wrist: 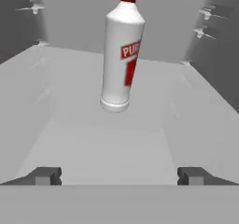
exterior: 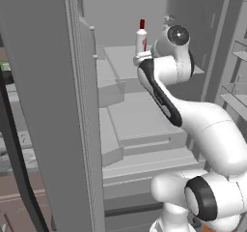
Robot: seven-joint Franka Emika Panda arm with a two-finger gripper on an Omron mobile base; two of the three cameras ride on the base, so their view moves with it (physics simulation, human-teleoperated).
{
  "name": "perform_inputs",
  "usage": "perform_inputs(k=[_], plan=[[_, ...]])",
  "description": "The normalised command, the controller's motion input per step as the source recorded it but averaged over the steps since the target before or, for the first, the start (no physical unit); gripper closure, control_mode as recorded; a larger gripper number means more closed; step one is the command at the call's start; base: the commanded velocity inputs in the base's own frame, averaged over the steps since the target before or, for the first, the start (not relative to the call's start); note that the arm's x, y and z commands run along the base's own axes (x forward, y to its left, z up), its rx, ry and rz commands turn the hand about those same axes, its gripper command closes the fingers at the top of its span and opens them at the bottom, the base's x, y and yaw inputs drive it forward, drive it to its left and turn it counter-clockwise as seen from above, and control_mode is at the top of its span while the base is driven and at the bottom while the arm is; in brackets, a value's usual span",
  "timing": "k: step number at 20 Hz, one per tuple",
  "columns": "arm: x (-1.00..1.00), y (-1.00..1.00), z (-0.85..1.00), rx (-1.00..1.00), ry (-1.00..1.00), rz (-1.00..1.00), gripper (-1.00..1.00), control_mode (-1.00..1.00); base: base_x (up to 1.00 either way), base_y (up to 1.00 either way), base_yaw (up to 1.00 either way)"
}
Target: Place the beer and liquor on the top shelf of the fridge to keep them out of children's reach, and place the peach on lower shelves for easy access.
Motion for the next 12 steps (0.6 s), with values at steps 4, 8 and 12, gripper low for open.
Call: perform_inputs(k=[4, 8, 12], plan=[[-1.0, 0.0, -0.41, 0.0, 0.02, 0.03, -1.0, -1.0, 0.0, 0.0, 0.0], [-0.8, 0.11, -0.16, -0.01, 0.08, 0.04, -1.0, -1.0, 0.0, 0.0, 0.0], [-0.64, 0.01, -0.22, 0.0, 0.01, 0.09, -1.0, -1.0, 0.0, 0.0, 0.0]])
